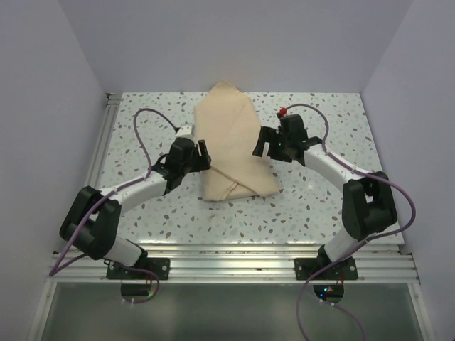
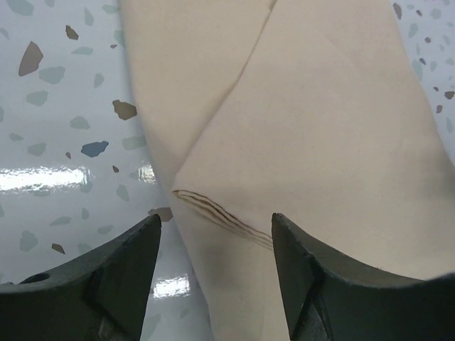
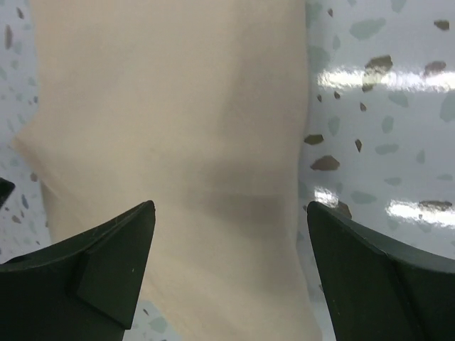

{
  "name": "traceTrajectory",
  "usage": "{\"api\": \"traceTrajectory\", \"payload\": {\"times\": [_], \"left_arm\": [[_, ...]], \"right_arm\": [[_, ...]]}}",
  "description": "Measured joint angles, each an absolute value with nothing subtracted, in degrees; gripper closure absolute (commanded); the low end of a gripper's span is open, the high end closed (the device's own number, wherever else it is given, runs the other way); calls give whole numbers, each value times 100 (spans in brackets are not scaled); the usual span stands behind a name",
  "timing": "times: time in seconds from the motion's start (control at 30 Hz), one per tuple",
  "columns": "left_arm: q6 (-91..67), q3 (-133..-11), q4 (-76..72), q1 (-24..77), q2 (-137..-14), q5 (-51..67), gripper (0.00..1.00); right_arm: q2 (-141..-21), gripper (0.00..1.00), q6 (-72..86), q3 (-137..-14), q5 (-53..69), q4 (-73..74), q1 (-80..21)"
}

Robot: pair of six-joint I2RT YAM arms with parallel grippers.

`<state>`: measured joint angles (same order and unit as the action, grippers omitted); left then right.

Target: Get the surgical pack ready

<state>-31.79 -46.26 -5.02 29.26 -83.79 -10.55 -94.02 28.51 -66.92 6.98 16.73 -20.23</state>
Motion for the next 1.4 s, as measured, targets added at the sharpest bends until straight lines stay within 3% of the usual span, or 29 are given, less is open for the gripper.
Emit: {"api": "traceTrajectory", "payload": {"times": [0.27,0.43,0.57,1.0,1.4], "left_arm": [[-3197,-4624,-624,2923,-8960,-1074,73],[-3190,-4624,-821,2895,-9139,-1081,99],[-3186,-4624,-974,2849,-9194,-1087,100],[-3188,-4469,-1881,2668,-9496,-947,100],[-3564,-3138,-2744,3111,-8665,-1068,100]], "right_arm": [[-9150,16,2746,-5769,548,1590,-2018],[-9107,29,2731,-5398,652,1225,-2023],[-9076,41,2738,-5105,766,1026,-2069],[-8418,43,3015,-4414,392,816,-3006],[-7380,42,3454,-3514,314,921,-3122]]}}
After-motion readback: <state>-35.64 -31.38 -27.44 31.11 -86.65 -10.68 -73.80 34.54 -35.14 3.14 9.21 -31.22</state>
